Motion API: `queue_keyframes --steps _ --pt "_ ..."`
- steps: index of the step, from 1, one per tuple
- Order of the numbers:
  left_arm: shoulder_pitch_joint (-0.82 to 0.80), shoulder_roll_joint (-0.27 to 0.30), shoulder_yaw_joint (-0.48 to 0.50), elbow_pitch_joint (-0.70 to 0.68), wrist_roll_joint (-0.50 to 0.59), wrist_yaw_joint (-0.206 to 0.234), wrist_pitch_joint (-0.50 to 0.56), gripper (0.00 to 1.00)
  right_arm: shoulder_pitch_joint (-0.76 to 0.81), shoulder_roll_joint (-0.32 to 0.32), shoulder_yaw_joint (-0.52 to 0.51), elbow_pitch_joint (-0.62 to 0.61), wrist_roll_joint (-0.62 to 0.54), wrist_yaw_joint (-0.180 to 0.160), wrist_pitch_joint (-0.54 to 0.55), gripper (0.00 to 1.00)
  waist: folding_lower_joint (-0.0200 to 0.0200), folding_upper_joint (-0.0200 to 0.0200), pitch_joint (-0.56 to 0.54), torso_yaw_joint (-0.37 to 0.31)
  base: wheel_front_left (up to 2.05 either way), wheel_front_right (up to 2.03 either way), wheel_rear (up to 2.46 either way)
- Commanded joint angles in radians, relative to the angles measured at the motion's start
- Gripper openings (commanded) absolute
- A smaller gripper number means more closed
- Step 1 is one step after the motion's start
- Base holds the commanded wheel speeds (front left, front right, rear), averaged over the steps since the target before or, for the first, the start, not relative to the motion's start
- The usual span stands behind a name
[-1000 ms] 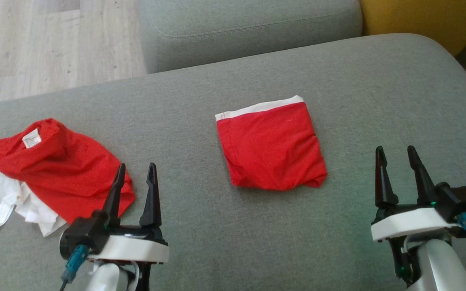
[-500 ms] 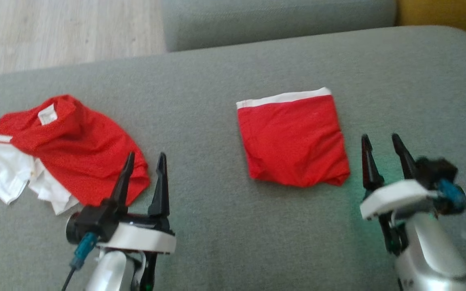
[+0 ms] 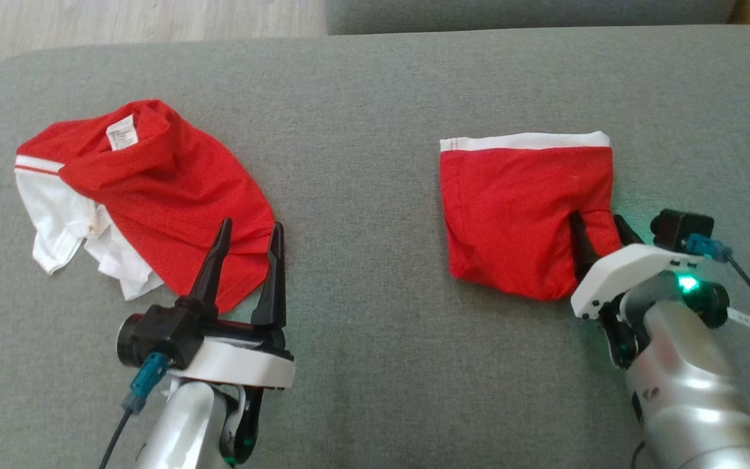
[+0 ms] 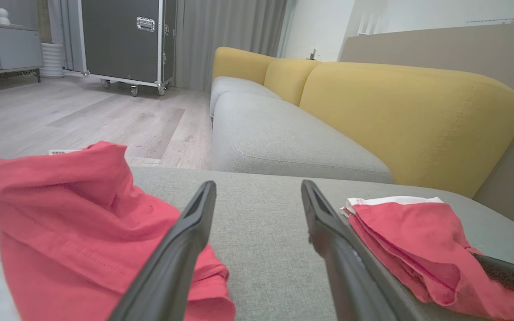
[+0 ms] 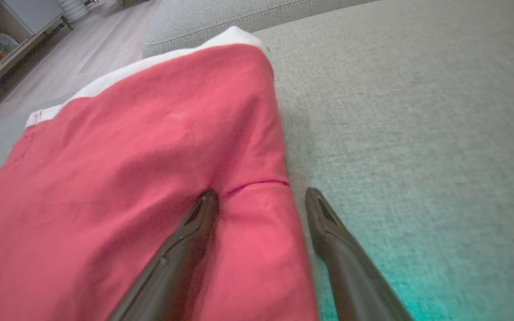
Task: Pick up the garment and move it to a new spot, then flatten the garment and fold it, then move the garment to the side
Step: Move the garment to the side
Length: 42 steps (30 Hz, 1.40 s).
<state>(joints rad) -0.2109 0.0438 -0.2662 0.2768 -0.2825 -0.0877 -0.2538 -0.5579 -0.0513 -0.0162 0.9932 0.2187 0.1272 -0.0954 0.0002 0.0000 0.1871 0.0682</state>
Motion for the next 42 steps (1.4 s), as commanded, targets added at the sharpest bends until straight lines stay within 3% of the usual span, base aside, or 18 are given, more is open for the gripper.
queue_keyframes --steps 1,2,3,4,9,15,22,30,37,42 --pt "-0.043 0.006 0.023 -0.030 -0.004 0.007 -0.008 1.00 -0.036 0.001 0.027 -0.006 -0.002 0.003 -0.004 1.00 -0.0002 0.0000 0.005 0.007 0.00 0.00 0.00" --pt "-0.043 0.006 0.022 -0.030 -0.005 0.008 -0.008 1.00 -0.045 0.001 0.032 0.012 -0.007 0.003 -0.009 1.00 -0.0002 0.0000 0.007 0.009 0.00 0.00 0.00" --pt "-0.043 0.006 0.022 -0.031 -0.006 0.009 -0.008 1.00 -0.060 -0.002 0.046 0.048 -0.027 0.003 -0.024 0.13 -0.0002 0.0000 0.010 0.013 0.00 0.00 0.00" --pt "-0.043 0.006 0.022 -0.031 -0.006 0.010 -0.008 1.00 -0.067 -0.002 0.053 0.061 -0.035 0.003 -0.035 0.00 -0.0002 0.0000 0.010 0.013 0.00 0.00 0.00" --pt "-0.034 0.006 0.032 -0.029 -0.009 0.015 -0.008 1.00 -0.099 -0.015 0.098 0.097 -0.088 0.003 -0.110 0.00 -0.0002 0.0000 -0.005 -0.005 0.00 0.00 0.00" --pt "-0.030 0.006 0.044 -0.031 -0.013 0.016 -0.008 1.00 -0.134 -0.087 0.173 0.072 -0.143 0.003 -0.147 0.00 -0.0002 0.0000 -0.030 -0.045 0.00 0.00 0.00" --pt "-0.035 0.006 0.049 -0.048 -0.023 0.017 -0.008 1.00 -0.148 -0.312 0.315 0.080 -0.180 0.003 -0.119 0.00 -0.0002 0.0000 -0.020 -0.075 0.00 0.00 0.00" --pt "-0.071 0.006 0.043 -0.058 -0.026 0.010 -0.008 1.00 -0.159 -0.549 0.338 0.134 -0.145 0.003 -0.085 0.00 -0.0002 0.0000 0.034 -0.056 0.00 0.00 0.00" --pt "-0.091 0.006 0.037 -0.069 -0.037 0.013 -0.008 1.00 -0.192 -0.650 0.300 0.168 -0.160 0.003 -0.099 0.00 -0.0002 0.0000 0.078 -0.034 0.00 0.00 0.00" --pt "-0.101 0.006 0.036 -0.072 -0.038 0.014 -0.008 1.00 -0.215 -0.670 0.246 0.199 -0.164 0.003 -0.103 0.00 -0.0002 0.0000 0.102 -0.025 0.00 0.00 0.00"
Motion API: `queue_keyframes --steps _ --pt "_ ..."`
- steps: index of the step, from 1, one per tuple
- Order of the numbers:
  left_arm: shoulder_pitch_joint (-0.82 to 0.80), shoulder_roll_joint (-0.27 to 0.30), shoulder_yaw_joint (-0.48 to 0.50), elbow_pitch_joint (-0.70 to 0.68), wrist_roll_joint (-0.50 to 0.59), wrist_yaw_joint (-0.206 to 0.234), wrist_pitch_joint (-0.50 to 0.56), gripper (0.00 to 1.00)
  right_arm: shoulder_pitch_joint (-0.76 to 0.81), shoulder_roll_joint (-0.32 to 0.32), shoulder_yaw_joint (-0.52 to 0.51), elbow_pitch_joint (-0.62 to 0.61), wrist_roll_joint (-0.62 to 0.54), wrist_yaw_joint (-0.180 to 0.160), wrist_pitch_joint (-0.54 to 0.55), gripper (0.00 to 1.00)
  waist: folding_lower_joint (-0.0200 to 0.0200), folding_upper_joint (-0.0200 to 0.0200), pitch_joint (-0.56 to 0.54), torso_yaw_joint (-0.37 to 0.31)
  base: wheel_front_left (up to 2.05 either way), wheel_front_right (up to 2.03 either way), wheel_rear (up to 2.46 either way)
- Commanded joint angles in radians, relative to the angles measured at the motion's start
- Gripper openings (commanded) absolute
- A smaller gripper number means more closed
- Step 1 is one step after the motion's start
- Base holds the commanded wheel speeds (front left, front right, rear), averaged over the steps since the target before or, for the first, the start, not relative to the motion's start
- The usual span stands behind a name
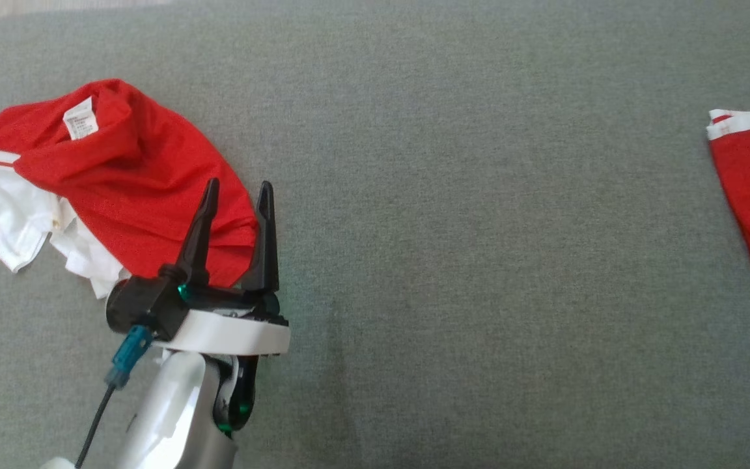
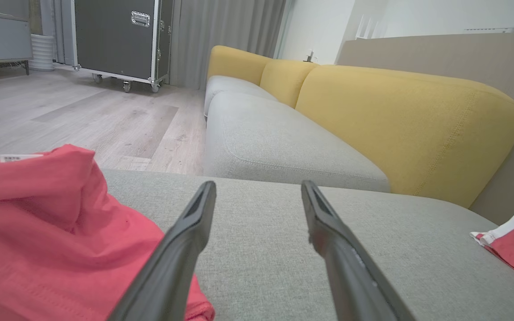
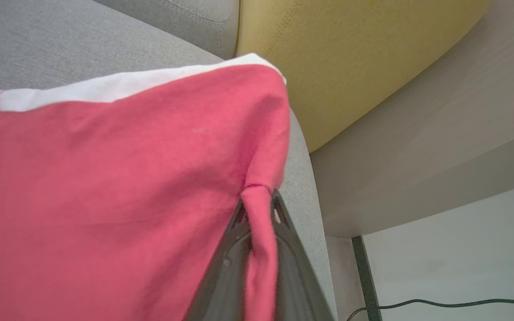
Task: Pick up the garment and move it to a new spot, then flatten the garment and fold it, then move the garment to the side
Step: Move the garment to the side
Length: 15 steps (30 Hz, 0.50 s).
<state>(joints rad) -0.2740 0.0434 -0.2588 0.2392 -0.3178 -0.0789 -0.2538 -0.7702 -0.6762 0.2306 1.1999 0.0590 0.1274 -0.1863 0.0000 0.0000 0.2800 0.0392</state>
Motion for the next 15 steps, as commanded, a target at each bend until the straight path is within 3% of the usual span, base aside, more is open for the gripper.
queue_keyframes --steps 1,5,6,7,8,15 --pt "-0.040 0.007 0.029 -0.035 -0.002 0.005 -0.008 1.00 -0.006 -0.045 -0.011 -0.003 -0.006 0.003 -0.013 0.00 0.0000 0.0000 0.011 0.005 0.00 0.00 0.00" --pt "-0.043 0.007 0.031 -0.034 -0.001 0.004 -0.008 1.00 -0.014 -0.040 -0.049 0.016 -0.004 0.003 -0.010 0.00 0.0000 0.0000 0.016 0.005 0.00 0.00 0.00" --pt "-0.044 0.007 0.032 -0.033 0.000 0.004 -0.008 1.00 -0.016 -0.037 -0.063 0.021 -0.004 0.003 -0.012 0.35 0.0000 0.0000 0.016 0.005 0.00 0.00 0.00" --pt "-0.045 0.007 0.033 -0.031 0.000 0.004 -0.008 1.00 -0.017 -0.034 -0.079 0.025 -0.004 0.003 -0.016 0.85 0.0000 0.0000 0.014 0.005 0.00 0.00 0.00" --pt "-0.045 0.007 0.034 -0.028 0.000 0.003 -0.008 1.00 -0.016 -0.029 -0.095 0.031 -0.002 0.003 -0.013 1.00 0.0000 0.0000 0.011 0.004 0.00 0.00 0.00" --pt "-0.032 0.007 0.044 -0.021 -0.006 0.006 -0.008 1.00 -0.029 0.016 -0.172 0.029 -0.042 0.003 -0.033 1.00 0.0000 0.0000 -0.054 -0.013 0.00 0.00 0.00"
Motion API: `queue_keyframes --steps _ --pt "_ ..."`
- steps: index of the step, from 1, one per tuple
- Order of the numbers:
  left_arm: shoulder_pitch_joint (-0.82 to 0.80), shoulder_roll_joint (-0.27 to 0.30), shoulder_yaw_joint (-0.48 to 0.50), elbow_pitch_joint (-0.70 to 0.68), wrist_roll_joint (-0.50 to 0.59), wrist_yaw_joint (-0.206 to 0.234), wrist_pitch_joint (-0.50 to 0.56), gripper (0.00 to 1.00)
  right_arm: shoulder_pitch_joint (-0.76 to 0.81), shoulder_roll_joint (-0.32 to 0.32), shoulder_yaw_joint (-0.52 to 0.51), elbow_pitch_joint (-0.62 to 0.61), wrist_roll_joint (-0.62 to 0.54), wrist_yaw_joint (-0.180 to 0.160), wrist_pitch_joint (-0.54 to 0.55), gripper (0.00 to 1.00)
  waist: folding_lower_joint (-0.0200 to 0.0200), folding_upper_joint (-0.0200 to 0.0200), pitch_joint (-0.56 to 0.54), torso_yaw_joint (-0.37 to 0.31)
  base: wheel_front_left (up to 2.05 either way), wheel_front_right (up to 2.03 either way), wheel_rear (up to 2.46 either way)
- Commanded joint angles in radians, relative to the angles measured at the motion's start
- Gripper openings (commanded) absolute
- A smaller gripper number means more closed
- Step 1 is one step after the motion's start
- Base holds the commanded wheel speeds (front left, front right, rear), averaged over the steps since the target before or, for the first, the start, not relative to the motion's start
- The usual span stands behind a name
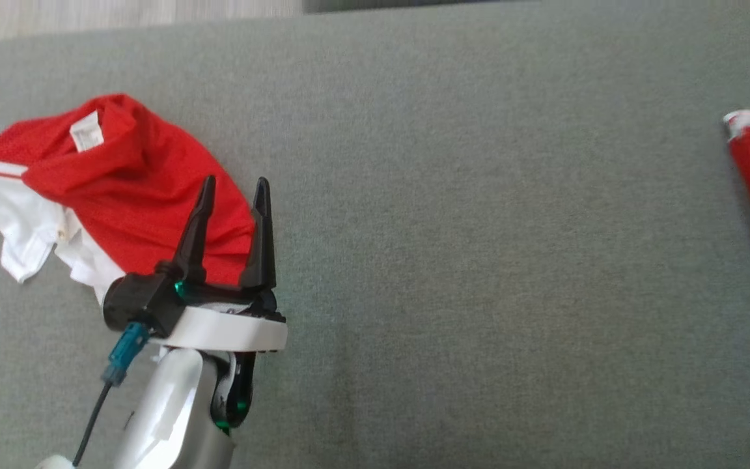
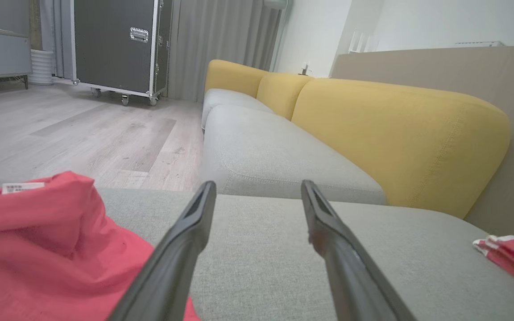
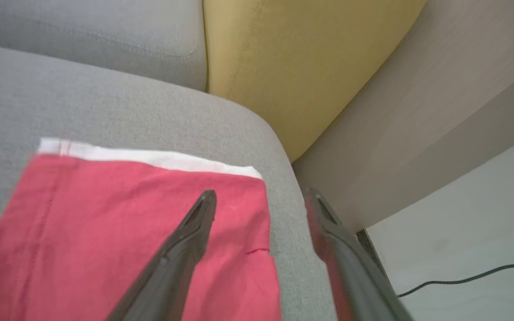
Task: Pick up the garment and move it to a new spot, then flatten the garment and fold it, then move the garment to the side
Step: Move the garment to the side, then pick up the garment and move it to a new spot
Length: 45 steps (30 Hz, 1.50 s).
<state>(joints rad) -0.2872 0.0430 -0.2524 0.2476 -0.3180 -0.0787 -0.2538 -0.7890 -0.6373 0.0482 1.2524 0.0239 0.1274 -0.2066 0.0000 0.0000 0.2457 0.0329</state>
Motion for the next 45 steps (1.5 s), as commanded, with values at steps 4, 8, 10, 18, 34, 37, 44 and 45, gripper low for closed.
queue_keyframes --steps 4,8,10,18,34,37,44,45 --pt "0.006 0.007 0.058 -0.035 -0.007 0.011 -0.008 1.00 -0.026 0.059 -0.018 -0.081 -0.025 0.003 -0.037 1.00 0.0000 0.0000 -0.080 -0.019 0.00 0.00 0.00" --pt "0.043 0.007 0.094 -0.059 -0.007 0.014 -0.008 1.00 -0.015 0.173 -0.061 -0.161 -0.007 0.003 -0.050 1.00 0.0000 0.0000 -0.153 -0.029 0.00 0.00 0.00" --pt "0.071 0.007 0.110 -0.067 -0.009 0.014 -0.008 1.00 0.009 0.229 -0.075 -0.209 0.006 0.003 -0.053 1.00 0.0000 0.0000 -0.191 -0.031 0.00 0.00 0.00" --pt "0.162 0.007 0.174 -0.099 0.012 0.016 -0.008 1.00 0.161 0.436 -0.134 -0.520 0.074 0.003 -0.055 1.00 0.0000 0.0000 -0.277 -0.041 0.00 0.00 0.00" --pt "0.249 0.007 0.195 -0.067 0.025 -0.003 -0.008 1.00 0.618 0.585 0.001 -0.849 0.121 0.003 -0.055 1.00 0.0000 0.0000 -0.307 -0.056 0.00 0.00 0.00" --pt "0.270 0.007 0.180 -0.061 0.010 -0.007 -0.008 1.00 0.700 0.587 0.025 -0.912 0.173 0.003 -0.055 1.00 0.0000 0.0000 -0.313 -0.069 0.00 0.00 0.00" --pt "0.288 0.007 0.198 -0.049 0.000 -0.009 -0.008 1.00 0.735 0.587 0.044 -0.963 0.184 0.003 -0.055 1.00 0.0000 0.0000 -0.312 -0.083 0.00 0.00 0.00" --pt "0.288 0.007 0.202 -0.048 -0.003 -0.007 -0.008 1.00 0.733 0.587 0.045 -0.964 0.184 0.003 -0.055 1.00 0.0000 0.0000 -0.312 -0.083 0.00 0.00 0.00"
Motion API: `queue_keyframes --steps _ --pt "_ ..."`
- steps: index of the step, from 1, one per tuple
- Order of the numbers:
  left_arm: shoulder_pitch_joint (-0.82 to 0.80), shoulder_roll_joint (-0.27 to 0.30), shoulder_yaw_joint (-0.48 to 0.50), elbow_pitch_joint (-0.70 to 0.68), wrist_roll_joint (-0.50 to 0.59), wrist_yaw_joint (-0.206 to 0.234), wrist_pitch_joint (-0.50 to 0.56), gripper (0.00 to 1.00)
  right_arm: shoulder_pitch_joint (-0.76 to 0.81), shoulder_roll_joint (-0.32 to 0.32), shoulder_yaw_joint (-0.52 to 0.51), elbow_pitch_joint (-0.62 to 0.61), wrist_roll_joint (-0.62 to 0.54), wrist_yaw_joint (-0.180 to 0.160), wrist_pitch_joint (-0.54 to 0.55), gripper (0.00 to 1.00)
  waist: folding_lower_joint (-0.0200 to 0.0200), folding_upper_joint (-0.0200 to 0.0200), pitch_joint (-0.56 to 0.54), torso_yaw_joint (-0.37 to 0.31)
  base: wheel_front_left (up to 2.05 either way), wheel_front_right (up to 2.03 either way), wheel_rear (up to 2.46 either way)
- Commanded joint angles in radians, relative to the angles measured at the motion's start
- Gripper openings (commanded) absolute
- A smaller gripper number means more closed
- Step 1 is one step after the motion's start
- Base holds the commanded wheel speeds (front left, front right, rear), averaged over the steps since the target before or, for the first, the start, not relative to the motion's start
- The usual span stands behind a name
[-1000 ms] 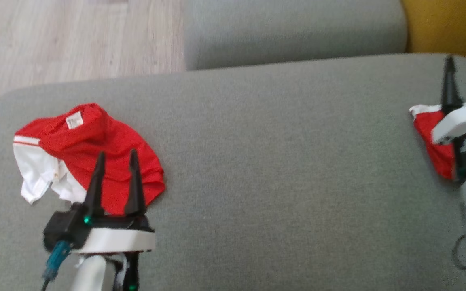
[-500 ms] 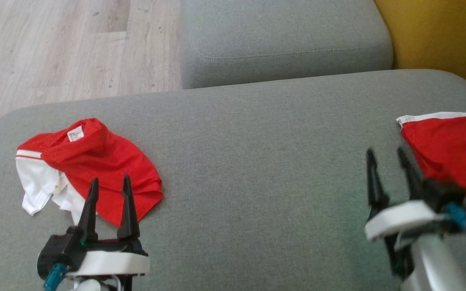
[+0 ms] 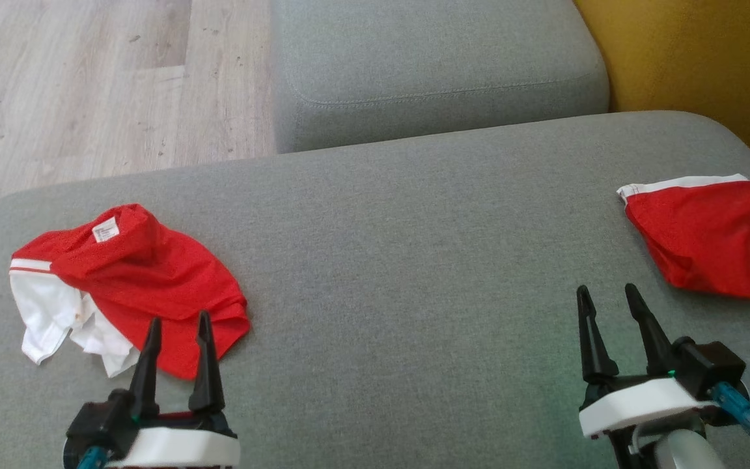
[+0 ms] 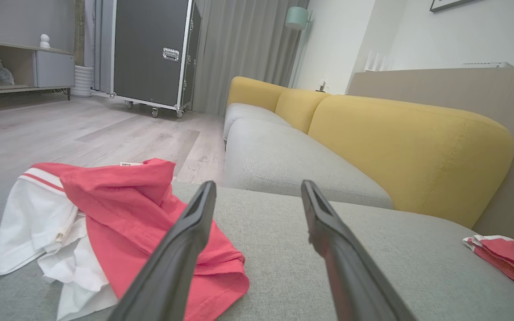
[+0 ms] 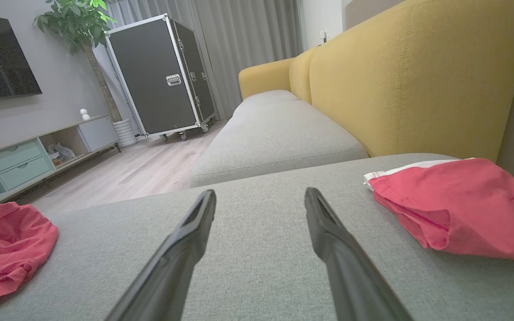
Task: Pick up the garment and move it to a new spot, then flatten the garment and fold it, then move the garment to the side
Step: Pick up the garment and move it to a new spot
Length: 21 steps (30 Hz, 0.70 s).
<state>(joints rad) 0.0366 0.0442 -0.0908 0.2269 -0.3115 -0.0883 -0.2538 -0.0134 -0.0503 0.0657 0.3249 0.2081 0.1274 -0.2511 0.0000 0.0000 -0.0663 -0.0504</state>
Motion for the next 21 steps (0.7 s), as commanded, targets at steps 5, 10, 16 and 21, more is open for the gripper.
queue_keyframes --steps 5,10,16,21 --pt "-0.039 0.006 0.039 -0.028 -0.007 -0.001 -0.008 1.00 -0.048 0.000 0.031 -0.036 0.001 0.003 -0.011 1.00 0.0000 0.0000 0.001 0.000 0.00 0.00 0.00" --pt "-0.040 0.006 0.033 -0.025 -0.004 -0.005 -0.008 1.00 -0.047 0.000 0.023 -0.032 0.021 0.003 -0.011 1.00 0.0000 0.0000 0.002 0.004 0.00 0.00 0.00" --pt "-0.045 0.006 0.031 -0.023 0.000 -0.006 -0.008 1.00 -0.044 0.000 0.019 -0.032 0.032 0.003 -0.011 1.00 0.0000 0.0000 0.005 0.013 0.00 0.00 0.00" --pt "-0.049 0.006 0.031 -0.018 0.001 -0.006 -0.008 1.00 -0.045 0.000 0.014 -0.038 0.033 0.003 -0.011 1.00 0.0000 0.0000 0.004 0.032 0.00 0.00 0.00"
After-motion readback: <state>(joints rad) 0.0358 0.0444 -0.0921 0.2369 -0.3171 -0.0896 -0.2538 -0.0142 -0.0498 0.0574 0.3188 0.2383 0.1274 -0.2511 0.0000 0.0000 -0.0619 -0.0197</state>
